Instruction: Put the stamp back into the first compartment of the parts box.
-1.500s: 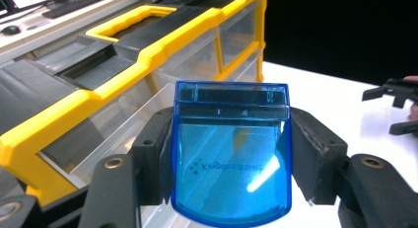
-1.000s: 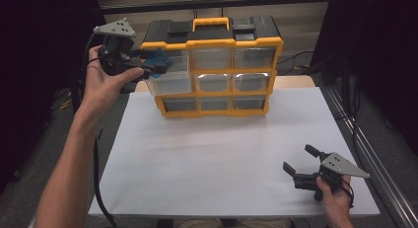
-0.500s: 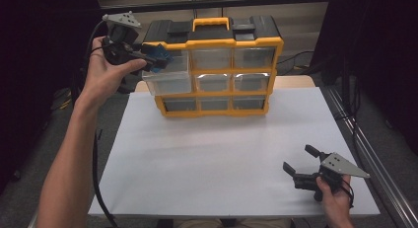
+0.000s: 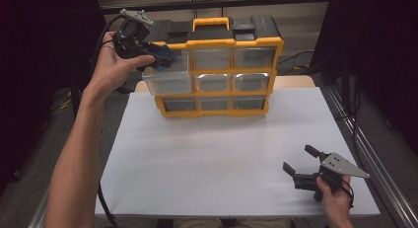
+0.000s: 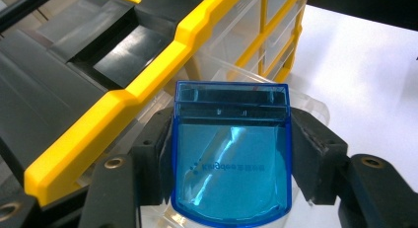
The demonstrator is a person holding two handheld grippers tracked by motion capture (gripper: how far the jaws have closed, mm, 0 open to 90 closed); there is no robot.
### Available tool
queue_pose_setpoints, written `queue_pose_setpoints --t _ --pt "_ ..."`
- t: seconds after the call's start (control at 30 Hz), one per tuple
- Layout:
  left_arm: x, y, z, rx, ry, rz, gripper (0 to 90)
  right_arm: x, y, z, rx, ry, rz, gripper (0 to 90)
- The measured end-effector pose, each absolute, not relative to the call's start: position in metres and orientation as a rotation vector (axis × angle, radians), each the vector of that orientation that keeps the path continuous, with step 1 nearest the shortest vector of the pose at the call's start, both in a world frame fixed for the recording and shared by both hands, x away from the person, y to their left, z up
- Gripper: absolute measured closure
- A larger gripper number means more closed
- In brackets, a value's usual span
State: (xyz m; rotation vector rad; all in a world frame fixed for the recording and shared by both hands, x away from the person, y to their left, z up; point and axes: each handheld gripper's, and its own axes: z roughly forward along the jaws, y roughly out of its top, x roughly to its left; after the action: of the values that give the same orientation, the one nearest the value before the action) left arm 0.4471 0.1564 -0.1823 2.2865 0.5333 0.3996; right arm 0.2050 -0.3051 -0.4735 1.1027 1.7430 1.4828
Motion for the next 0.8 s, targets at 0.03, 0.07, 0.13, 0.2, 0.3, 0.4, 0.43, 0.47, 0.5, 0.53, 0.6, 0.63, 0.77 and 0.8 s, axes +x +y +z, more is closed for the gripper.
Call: queue_pose_setpoints --t 0.03,0.07,0.13,0.2,0.3,0.4,0.43,0.47,0.5,0.53,0.6,0.63,0.77,0.8 --pt "0.448 0.156 -0.183 2.293 0.541 0.402 41.1 0.205 -0.305 -0.474 1.103 1.743 1.483 0.2" --pt "0.448 0.155 -0.185 2.283 0.563 0.413 41.1 0.205 -0.305 -0.474 1.101 1.744 1.486 0.2" --pt "0.449 0.155 -0.186 2.295 0.565 0.414 41.1 0.205 -0.305 -0.474 1.1 1.745 1.485 0.2" --pt "0.449 0.155 -0.186 2.303 0.562 0.422 41.1 0.205 -0.305 -0.474 1.103 1.744 1.484 0.2" --pt "0.45 0.155 -0.188 2.3 0.574 0.421 41.1 0.205 -0.305 -0.474 1.1 1.744 1.484 0.2" --pt "0.451 0.155 -0.189 2.3 0.581 0.426 41.1 0.205 -0.305 -0.474 1.103 1.743 1.483 0.2" --pt "0.452 0.155 -0.19 2.315 0.57 0.432 41.1 0.205 -0.305 -0.474 1.1 1.745 1.484 0.2" --pt "0.453 0.156 -0.189 2.327 0.561 0.429 41.1 0.205 -0.305 -0.474 1.102 1.744 1.484 0.2" --pt "0.452 0.155 -0.191 2.301 0.582 0.421 41.1 0.205 -0.305 -0.474 1.1 1.746 1.484 0.2" --pt "0.452 0.155 -0.192 2.29 0.596 0.423 41.1 0.205 -0.305 -0.474 1.101 1.746 1.484 0.2" --pt "0.453 0.156 -0.194 2.305 0.584 0.414 41.1 0.205 -0.305 -0.474 1.102 1.746 1.484 0.2" --pt "0.453 0.156 -0.195 2.305 0.585 0.416 41.1 0.205 -0.305 -0.474 1.103 1.743 1.483 0.2" --pt "0.454 0.159 -0.197 2.305 0.589 0.417 41.0 0.205 -0.305 -0.474 1.102 1.745 1.483 0.2" --pt "0.455 0.161 -0.199 2.301 0.589 0.413 41.0 0.205 -0.305 -0.474 1.101 1.746 1.484 0.2"
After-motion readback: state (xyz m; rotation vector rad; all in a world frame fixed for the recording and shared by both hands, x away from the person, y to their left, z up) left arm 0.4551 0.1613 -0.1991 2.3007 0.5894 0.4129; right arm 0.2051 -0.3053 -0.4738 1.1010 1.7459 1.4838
